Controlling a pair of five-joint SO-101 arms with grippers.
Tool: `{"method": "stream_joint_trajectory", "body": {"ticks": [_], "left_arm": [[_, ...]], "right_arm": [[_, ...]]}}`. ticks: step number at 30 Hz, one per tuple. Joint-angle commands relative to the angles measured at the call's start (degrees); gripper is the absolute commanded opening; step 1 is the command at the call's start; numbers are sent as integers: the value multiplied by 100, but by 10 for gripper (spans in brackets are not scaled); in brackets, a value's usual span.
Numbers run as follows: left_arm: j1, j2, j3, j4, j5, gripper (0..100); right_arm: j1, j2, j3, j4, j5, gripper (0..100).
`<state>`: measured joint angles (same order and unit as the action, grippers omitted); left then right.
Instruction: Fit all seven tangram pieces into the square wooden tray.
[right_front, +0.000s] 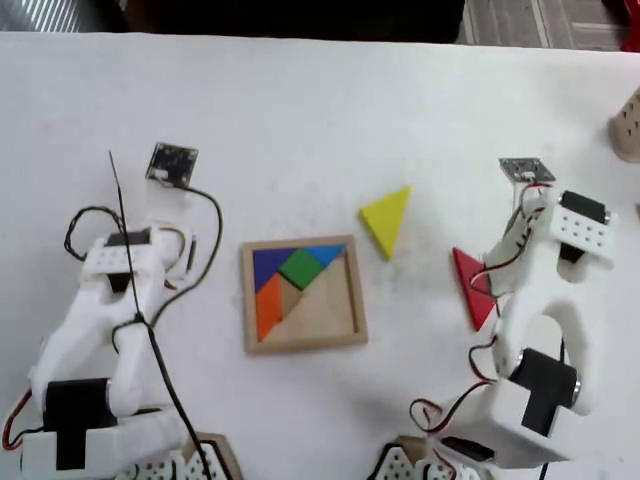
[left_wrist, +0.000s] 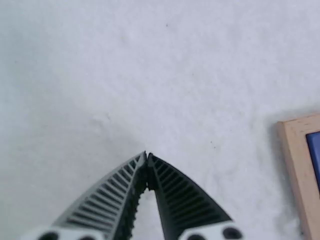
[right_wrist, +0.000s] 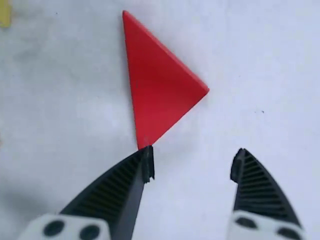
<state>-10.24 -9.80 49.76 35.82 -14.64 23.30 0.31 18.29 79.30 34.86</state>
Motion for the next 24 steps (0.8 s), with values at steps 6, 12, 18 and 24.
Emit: {"method": "stream_joint_trajectory", "body": {"ticks": [6,12,18,24], "left_arm": [[57,-57,-88,-97,26,26],[31,-40,-105,-123,26,27],[31,-40,-105,-123,26,27],[-66,-48,-88,-97,26,27]], "right_arm": [[101,40,-316,-426,185,114],[-84,75,-229,-699,-396,113],[-365,462,-220,-690,-448,191],[-681,884,-229,-866,-404,345]]}}
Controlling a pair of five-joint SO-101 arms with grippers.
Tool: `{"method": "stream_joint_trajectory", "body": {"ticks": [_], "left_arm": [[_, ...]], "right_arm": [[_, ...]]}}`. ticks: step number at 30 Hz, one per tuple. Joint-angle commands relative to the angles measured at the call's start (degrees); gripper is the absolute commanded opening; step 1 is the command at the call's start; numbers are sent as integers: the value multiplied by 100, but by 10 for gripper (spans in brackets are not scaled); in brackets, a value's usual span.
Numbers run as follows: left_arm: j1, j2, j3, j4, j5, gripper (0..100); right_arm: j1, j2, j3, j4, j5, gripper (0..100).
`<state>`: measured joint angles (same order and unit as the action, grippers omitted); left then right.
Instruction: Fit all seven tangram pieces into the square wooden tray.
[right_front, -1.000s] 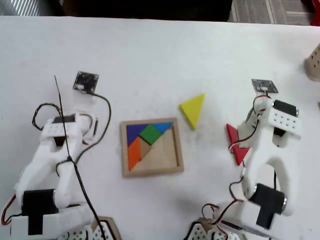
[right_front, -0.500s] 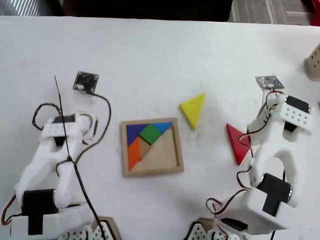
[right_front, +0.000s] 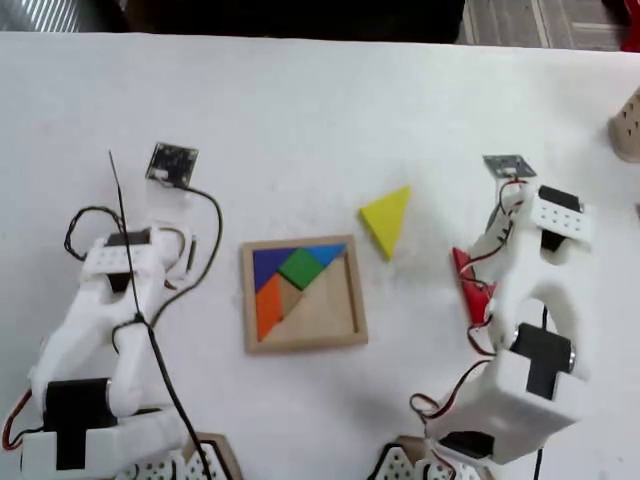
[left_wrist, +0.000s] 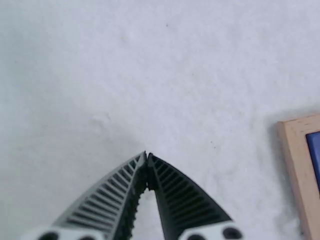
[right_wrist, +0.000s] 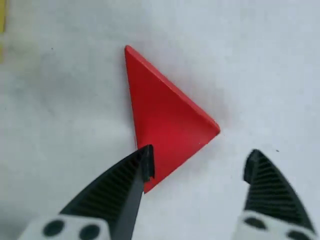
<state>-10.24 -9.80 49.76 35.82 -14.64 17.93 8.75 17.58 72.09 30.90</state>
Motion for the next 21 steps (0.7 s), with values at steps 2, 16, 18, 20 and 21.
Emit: {"method": "stream_joint_trajectory", "body": {"ticks": [2,16,18,20,21], "left_arm": [[-66,-48,-88,-97,26,27],[-66,-48,-88,-88,26,25],[-66,-48,-88,-88,26,26],[-66,-48,-88,-88,26,26],[-66,-48,-88,-88,26,26]], "right_arm": [[-171,207,-158,-268,-18,344],[-681,963,-571,-242,0,344],[-734,980,-598,-198,0,344],[-778,980,-598,-189,0,344],[-796,980,-589,-189,0,344]]}}
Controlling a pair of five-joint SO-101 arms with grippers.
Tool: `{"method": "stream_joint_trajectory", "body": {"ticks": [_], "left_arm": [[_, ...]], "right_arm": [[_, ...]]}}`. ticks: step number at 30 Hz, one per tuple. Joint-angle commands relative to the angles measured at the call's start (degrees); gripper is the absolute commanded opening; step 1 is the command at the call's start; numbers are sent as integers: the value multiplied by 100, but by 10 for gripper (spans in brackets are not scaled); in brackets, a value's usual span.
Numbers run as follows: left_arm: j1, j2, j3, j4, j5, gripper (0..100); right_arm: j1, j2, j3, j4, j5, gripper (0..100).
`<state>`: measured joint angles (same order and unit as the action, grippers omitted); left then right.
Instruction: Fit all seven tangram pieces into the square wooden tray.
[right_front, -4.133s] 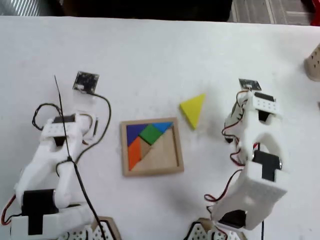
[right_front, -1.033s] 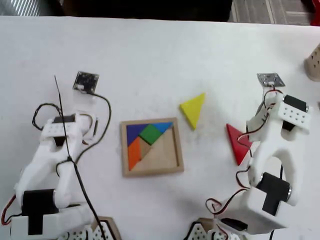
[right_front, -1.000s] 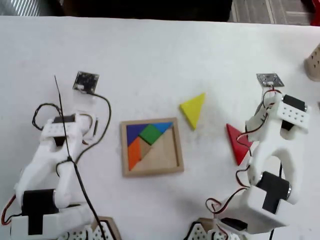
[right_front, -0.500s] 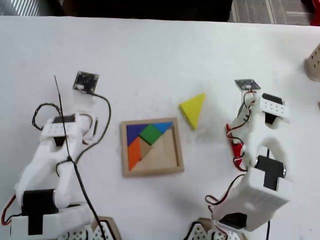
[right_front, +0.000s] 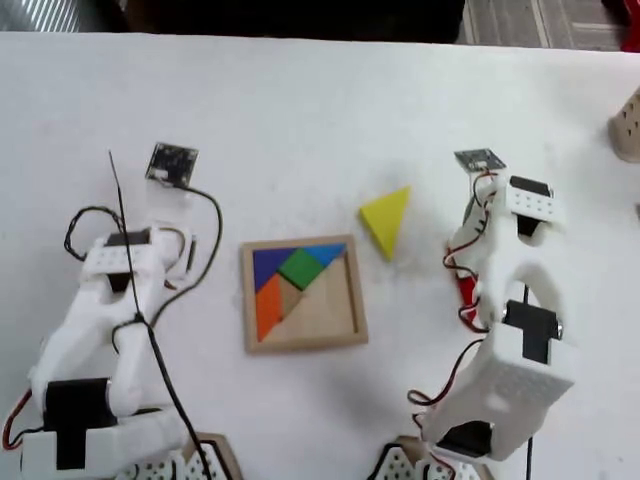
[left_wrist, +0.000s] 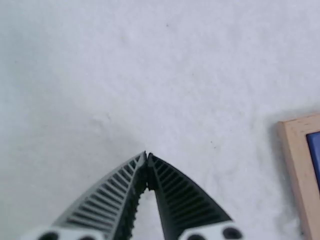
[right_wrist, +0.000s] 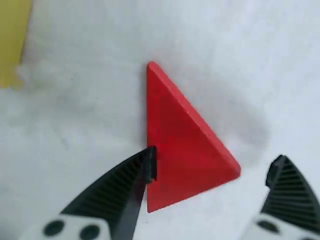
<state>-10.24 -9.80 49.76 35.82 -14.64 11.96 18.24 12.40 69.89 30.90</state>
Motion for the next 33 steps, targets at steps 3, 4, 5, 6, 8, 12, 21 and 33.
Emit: {"method": "stream_joint_trajectory", "body": {"ticks": [3,4,5,6,8,12,21,33], "left_arm": [[-66,-48,-88,-88,26,27],[-66,-48,-88,-88,26,27],[-66,-48,-88,-88,26,27],[-66,-48,-88,-88,26,27],[-57,-48,-88,-88,26,27],[-48,-48,-88,-88,26,27],[-31,-57,-88,-88,26,27],[92,-57,-88,-105,26,24]], "right_arm": [[-259,31,-53,40,0,344],[-259,31,-53,40,0,344],[-259,31,-53,40,0,344],[-268,31,-53,40,0,344],[-268,40,-53,40,0,344],[-321,40,-53,40,0,282],[-549,4,-62,119,-44,217],[-1209,-347,-176,673,-484,154]]}}
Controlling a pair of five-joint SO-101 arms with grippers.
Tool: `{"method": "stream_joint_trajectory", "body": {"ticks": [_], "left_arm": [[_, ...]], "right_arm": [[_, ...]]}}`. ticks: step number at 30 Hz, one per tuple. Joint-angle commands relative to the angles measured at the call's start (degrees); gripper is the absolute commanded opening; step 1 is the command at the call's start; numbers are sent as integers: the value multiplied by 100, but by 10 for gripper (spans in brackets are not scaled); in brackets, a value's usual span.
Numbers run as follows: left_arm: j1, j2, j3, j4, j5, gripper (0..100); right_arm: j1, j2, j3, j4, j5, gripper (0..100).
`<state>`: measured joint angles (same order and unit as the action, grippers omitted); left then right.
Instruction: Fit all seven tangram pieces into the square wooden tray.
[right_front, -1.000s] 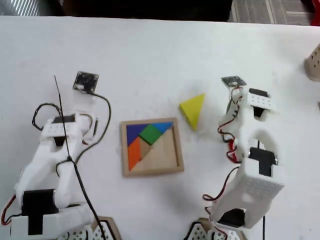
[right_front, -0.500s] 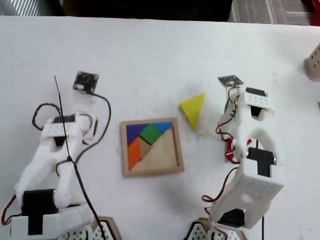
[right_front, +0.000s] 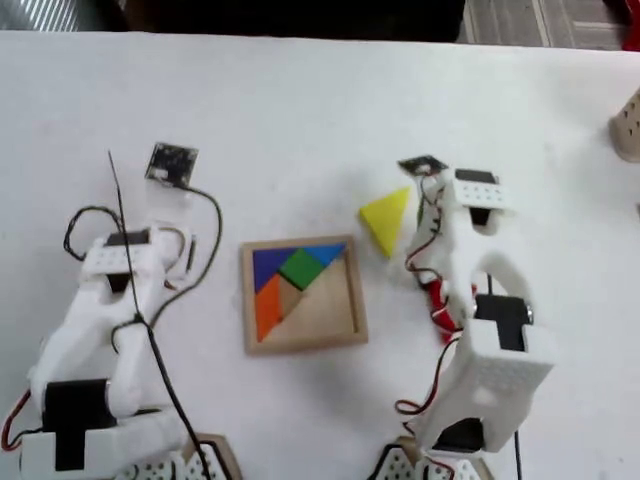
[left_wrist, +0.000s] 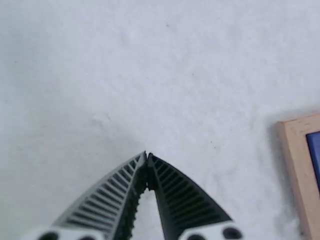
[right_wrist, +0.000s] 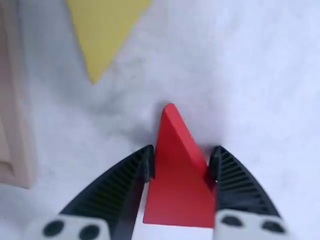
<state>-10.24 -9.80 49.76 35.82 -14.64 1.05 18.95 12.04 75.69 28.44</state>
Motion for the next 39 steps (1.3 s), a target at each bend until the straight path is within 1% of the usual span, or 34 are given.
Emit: {"method": "stream_joint_trajectory", "body": {"ticks": [1,14,16,19,23,25,28,31,35,39], "left_arm": [[119,-48,-88,-105,26,24],[136,-40,-88,-132,26,24],[136,-40,-88,-132,26,24],[136,-40,-88,-132,26,24],[136,-40,-88,-132,26,24],[136,-40,-88,-132,26,24],[136,-40,-88,-132,26,24],[136,-40,-88,-132,26,24],[136,-40,-88,-132,26,24],[136,-40,-88,-132,26,24]], "right_arm": [[-119,-435,-141,92,-290,147],[-312,-453,-105,101,-343,132],[-312,-453,-97,101,-352,113],[-312,-453,-97,101,-598,95],[-321,-453,-105,101,-633,57],[-365,-453,-105,101,-615,11],[-435,-409,-97,101,-651,18],[-435,-426,-97,259,-677,18],[-444,-514,-220,593,-923,17],[-453,-919,-510,1077,-1002,17]]}}
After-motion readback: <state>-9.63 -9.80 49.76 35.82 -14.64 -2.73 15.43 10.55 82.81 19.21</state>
